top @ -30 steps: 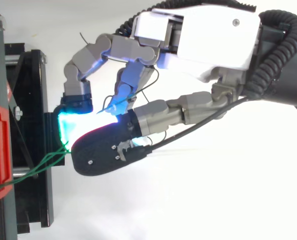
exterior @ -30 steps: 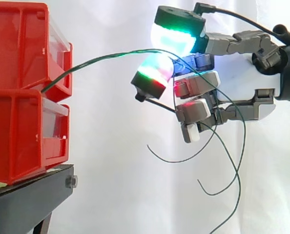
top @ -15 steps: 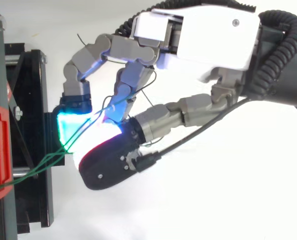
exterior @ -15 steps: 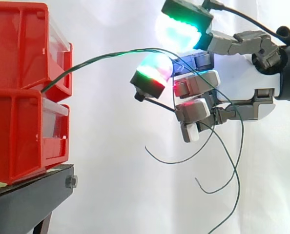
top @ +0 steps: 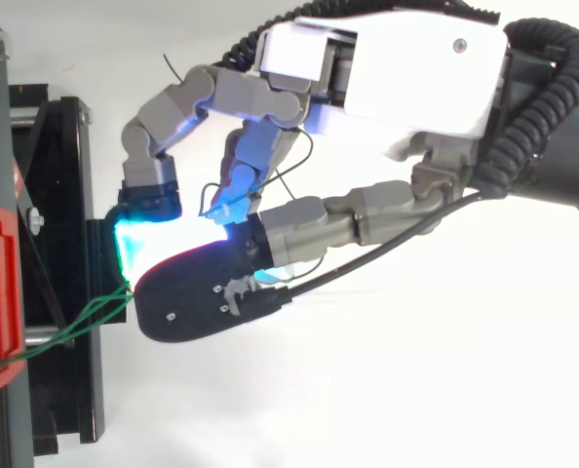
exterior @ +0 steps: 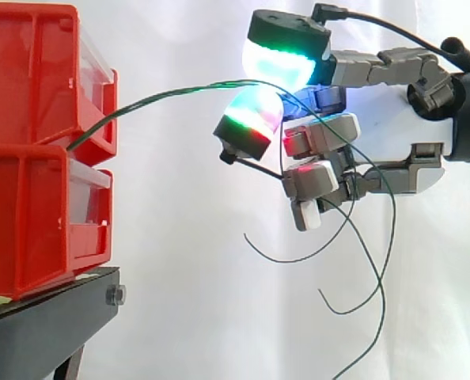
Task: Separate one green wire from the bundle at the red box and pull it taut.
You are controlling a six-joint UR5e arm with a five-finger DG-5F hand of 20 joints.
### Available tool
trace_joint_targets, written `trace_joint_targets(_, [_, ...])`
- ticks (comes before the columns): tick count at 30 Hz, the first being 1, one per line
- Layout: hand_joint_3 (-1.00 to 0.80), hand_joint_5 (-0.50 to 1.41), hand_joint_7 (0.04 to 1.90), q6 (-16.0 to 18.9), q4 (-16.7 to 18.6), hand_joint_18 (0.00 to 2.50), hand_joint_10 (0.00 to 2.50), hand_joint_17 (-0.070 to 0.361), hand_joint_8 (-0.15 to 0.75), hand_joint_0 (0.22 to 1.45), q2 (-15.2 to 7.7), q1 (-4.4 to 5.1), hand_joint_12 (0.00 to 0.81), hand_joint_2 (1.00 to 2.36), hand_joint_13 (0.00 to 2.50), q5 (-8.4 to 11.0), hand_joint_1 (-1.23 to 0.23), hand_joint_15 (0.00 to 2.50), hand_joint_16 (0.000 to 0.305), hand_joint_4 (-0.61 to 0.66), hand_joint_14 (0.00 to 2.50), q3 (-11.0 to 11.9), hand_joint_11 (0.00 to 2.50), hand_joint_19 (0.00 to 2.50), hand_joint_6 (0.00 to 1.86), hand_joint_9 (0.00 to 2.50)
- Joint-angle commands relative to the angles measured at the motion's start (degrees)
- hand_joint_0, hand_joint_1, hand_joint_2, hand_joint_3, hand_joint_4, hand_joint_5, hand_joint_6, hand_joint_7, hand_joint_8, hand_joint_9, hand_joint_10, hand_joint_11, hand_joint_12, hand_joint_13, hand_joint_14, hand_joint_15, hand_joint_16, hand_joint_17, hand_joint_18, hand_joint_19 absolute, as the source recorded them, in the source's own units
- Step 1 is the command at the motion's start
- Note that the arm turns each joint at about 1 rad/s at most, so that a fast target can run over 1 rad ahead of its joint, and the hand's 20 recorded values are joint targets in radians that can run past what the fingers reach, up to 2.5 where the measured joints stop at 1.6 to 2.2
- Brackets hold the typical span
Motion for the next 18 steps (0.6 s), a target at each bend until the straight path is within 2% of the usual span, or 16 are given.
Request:
trace_joint_targets(1, [-0.09,-0.19,1.09,-0.07,0.02,0.84,0.00,0.125,0.258,0.63,0.06,0.01,0.401,1.03,1.07,0.00,-0.74,1.02,0.056,0.01,0.03,0.00,1.67,0.81,0.94,1.32])
trace_joint_targets(6, [-0.07,-0.20,1.03,-0.07,0.02,0.81,0.00,0.126,0.248,0.65,-0.03,0.01,0.397,1.03,1.03,0.00,-0.79,1.01,0.056,0.01,0.03,0.00,1.66,0.80,0.96,1.24])
trace_joint_targets(11, [-0.30,-0.20,0.95,-0.07,0.02,0.78,0.00,0.125,0.254,0.67,-0.03,0.01,0.395,1.02,1.00,0.00,-0.87,0.99,0.056,0.09,0.03,0.00,1.62,0.77,0.95,1.20])
trace_joint_targets(14, [-0.42,-0.20,0.95,-0.07,0.02,0.78,0.01,0.125,0.257,0.68,0.06,0.01,0.394,1.01,0.99,0.00,-0.90,0.99,0.056,0.09,0.03,0.00,1.61,0.76,0.94,1.19])
trace_joint_targets(16, [-0.47,-0.20,0.95,-0.07,0.02,0.77,0.01,0.125,0.253,0.67,-0.03,0.01,0.396,1.00,0.99,0.00,-0.90,0.99,0.055,0.09,0.03,-0.09,1.60,0.76,0.94,1.19])
trace_joint_targets(18, [-0.50,-0.20,0.96,-0.07,0.02,0.76,0.01,0.126,0.259,0.59,-0.03,0.01,0.398,1.00,0.98,0.00,-0.91,0.98,0.056,0.10,0.03,0.00,1.58,0.78,0.93,1.18])
